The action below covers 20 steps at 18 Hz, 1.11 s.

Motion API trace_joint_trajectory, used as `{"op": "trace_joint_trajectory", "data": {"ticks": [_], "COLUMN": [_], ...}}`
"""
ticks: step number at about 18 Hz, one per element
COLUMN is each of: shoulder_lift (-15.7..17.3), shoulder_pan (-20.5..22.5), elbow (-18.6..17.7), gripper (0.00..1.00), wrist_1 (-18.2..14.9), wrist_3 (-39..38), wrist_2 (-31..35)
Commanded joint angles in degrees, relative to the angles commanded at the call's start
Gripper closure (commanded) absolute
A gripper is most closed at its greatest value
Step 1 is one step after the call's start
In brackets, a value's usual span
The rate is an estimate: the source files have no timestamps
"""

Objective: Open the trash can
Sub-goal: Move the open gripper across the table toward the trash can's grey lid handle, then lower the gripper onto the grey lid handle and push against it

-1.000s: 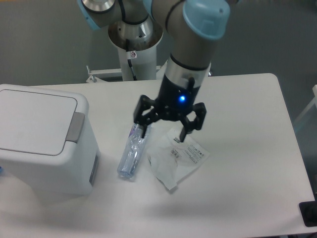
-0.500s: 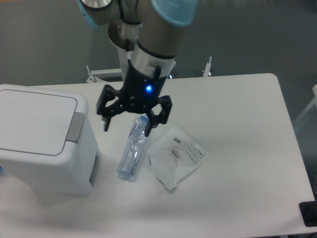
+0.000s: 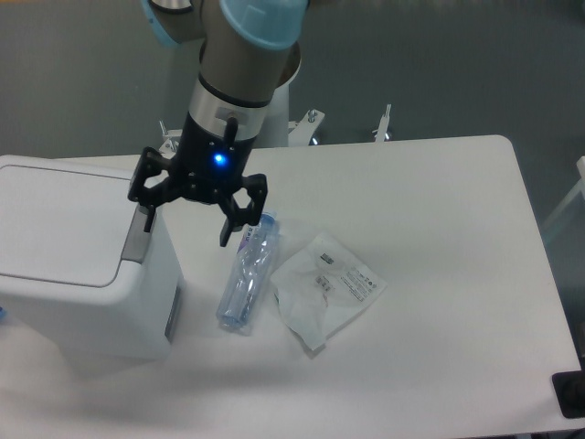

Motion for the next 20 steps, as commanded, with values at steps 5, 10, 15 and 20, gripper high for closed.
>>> {"op": "trace_joint_trajectory", "data": {"ticks": [5, 10, 15, 20], "shoulder_lift": [-1.1, -1.0, -1.2, -1.7], "shoulder_pan": [-0.9, -1.0, -1.0, -1.0], "elbow": [-0.4, -1.6, -1.4, -1.4], "gripper": [0.00, 0.00, 0.00, 0.00], "wrist_1": [1.2, 1.4, 1.6, 2.6], "wrist_3": [0.2, 0.6, 0.6, 0.6], "wrist_2": [0.1, 0.5, 0.8, 0.9]}}
